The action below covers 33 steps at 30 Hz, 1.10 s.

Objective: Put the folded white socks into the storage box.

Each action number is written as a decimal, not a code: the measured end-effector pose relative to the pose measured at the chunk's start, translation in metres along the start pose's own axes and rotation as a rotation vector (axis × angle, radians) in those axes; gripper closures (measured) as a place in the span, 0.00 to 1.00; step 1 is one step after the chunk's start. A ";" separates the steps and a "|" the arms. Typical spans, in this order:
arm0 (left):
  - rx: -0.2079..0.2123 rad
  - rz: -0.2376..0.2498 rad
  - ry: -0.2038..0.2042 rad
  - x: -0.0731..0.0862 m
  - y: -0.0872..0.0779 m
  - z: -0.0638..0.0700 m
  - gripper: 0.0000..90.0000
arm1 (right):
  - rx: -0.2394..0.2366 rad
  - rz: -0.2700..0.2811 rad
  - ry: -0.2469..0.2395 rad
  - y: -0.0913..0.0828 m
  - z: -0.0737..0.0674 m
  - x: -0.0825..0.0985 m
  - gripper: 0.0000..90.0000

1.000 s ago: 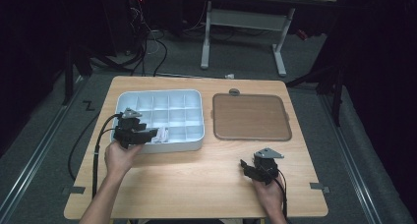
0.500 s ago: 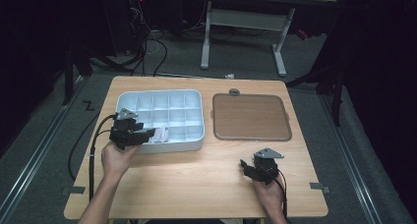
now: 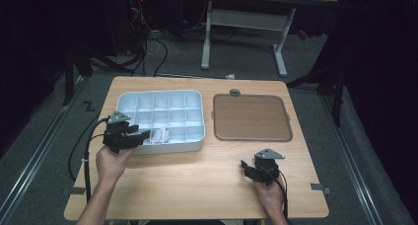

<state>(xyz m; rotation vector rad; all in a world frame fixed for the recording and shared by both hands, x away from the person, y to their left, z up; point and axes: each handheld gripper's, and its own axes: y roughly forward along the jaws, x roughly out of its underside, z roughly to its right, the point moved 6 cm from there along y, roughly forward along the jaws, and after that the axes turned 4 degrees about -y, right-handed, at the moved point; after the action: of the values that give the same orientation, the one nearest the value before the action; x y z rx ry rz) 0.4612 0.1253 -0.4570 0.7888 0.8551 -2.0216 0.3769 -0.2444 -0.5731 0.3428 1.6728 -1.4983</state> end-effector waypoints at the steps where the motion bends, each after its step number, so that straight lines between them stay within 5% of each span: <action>1: 0.000 0.000 0.000 0.000 0.000 0.000 0.51 | 0.000 0.000 0.000 0.000 0.000 0.000 0.44; 16: 0.012 0.025 -0.035 0.001 -0.020 -0.003 0.50 | 0.000 0.000 0.000 0.000 0.000 0.000 0.44; 33: 0.007 0.057 -0.028 0.006 -0.038 -0.007 0.50 | 0.000 0.000 0.000 0.000 0.000 0.000 0.44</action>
<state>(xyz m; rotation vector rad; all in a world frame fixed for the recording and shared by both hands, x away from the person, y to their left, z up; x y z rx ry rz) 0.4280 0.1457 -0.4551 0.7781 0.8012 -1.9817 0.3769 -0.2444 -0.5731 0.3427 1.6726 -1.4984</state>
